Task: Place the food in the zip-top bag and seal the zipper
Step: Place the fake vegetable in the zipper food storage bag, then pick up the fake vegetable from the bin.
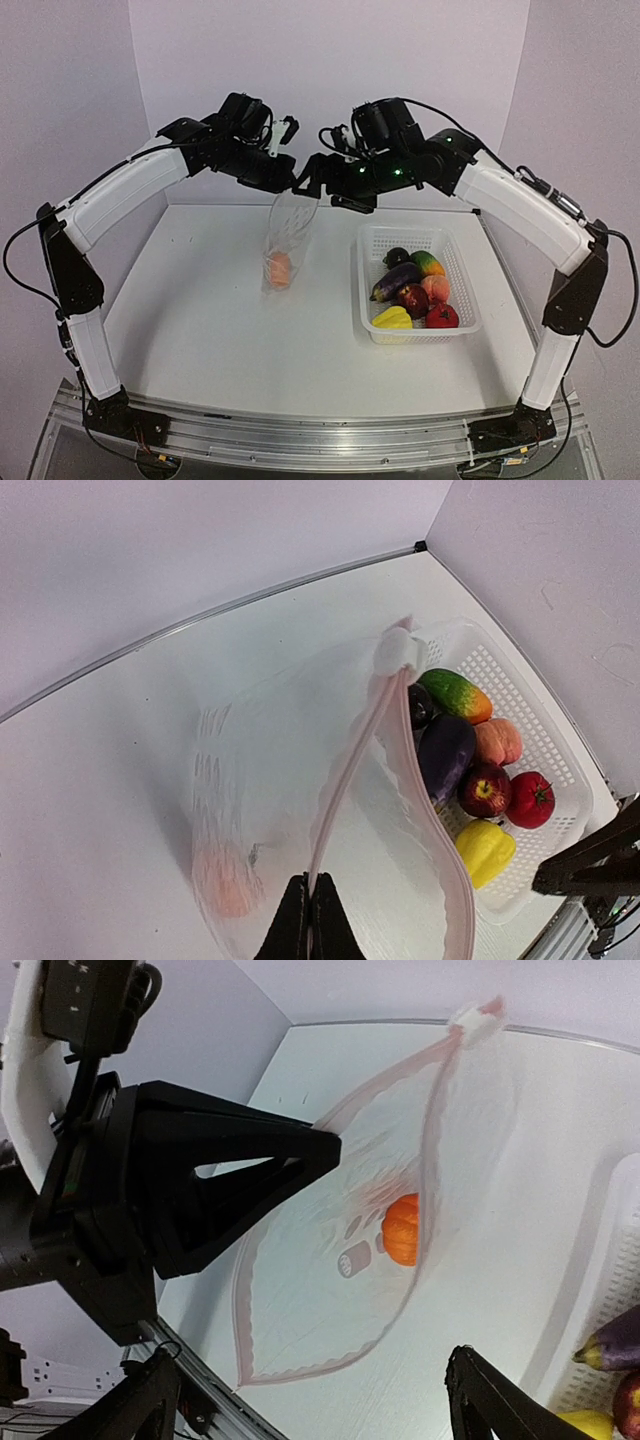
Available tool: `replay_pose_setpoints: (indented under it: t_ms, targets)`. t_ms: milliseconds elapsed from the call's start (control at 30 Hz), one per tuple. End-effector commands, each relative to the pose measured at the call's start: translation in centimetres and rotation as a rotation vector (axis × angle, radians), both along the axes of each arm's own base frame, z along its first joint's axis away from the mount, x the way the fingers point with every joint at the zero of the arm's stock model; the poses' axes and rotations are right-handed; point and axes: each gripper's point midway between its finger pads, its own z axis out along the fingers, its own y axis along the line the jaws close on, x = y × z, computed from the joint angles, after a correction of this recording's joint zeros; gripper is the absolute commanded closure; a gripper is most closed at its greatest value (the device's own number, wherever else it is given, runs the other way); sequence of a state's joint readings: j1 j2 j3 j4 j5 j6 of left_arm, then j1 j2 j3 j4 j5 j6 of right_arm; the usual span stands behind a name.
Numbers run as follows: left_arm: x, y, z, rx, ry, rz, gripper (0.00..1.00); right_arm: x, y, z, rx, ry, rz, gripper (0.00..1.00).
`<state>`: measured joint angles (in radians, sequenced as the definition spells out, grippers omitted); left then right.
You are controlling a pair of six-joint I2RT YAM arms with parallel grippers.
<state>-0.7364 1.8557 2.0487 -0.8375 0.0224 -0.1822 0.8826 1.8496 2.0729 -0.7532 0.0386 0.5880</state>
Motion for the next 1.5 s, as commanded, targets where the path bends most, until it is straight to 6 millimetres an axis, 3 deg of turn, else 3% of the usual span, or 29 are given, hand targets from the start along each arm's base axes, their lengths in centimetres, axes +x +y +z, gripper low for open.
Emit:
replay_pose_setpoints:
  t_ms: [0,133,300,400,600,833,967,1067,1300,1367,1467]
  targets:
    - [0.6,1.7,3.1,-0.012,-0.09,0.045,1.0,0.7,-10.7,3.6,-0.152,-0.119,-0.249,0.1]
    - [0.7,1.6,2.9,-0.004,-0.096,0.043,1.0,2.0,-19.6,-4.0,-0.291,0.129,-0.501,0.09]
    - [0.7,1.6,2.8,-0.005,-0.094,0.04,1.0,3.0,-23.6,-11.6,-0.384,0.346,-0.677,0.03]
    - [0.6,1.5,2.6,-0.007,-0.087,0.037,1.0,4.6,-23.4,-15.2,-0.415,0.437,-0.735,0.02]
    - [0.5,1.7,2.9,-0.006,-0.095,0.039,1.0,7.7,-21.0,-19.5,-0.42,0.53,-0.749,0.03]
    - [0.5,1.7,2.8,-0.003,-0.095,0.036,1.0,9.5,-19.7,-23.6,-0.473,0.578,-0.73,0.18]
    - [0.4,1.7,2.7,-0.003,-0.094,0.034,1.0,9.5,-19.6,-25.8,-0.503,0.615,-0.741,0.19]
    - [0.4,1.7,2.7,-0.004,-0.094,0.033,1.0,9.2,-19.4,-27.2,-0.507,0.655,-0.745,0.14]
    - [0.2,1.5,2.7,-0.01,-0.088,0.026,1.0,8.9,-19.2,-29.1,-0.529,0.698,-0.737,0.12]
    - [0.2,1.5,2.8,-0.013,-0.089,0.026,1.0,8.9,-18.8,-29.9,-0.532,0.714,-0.716,0.15]
    - [0.3,1.6,3.0,-0.015,-0.093,0.027,1.0,8.9,-18.3,-30.3,-0.527,0.728,-0.694,0.34]
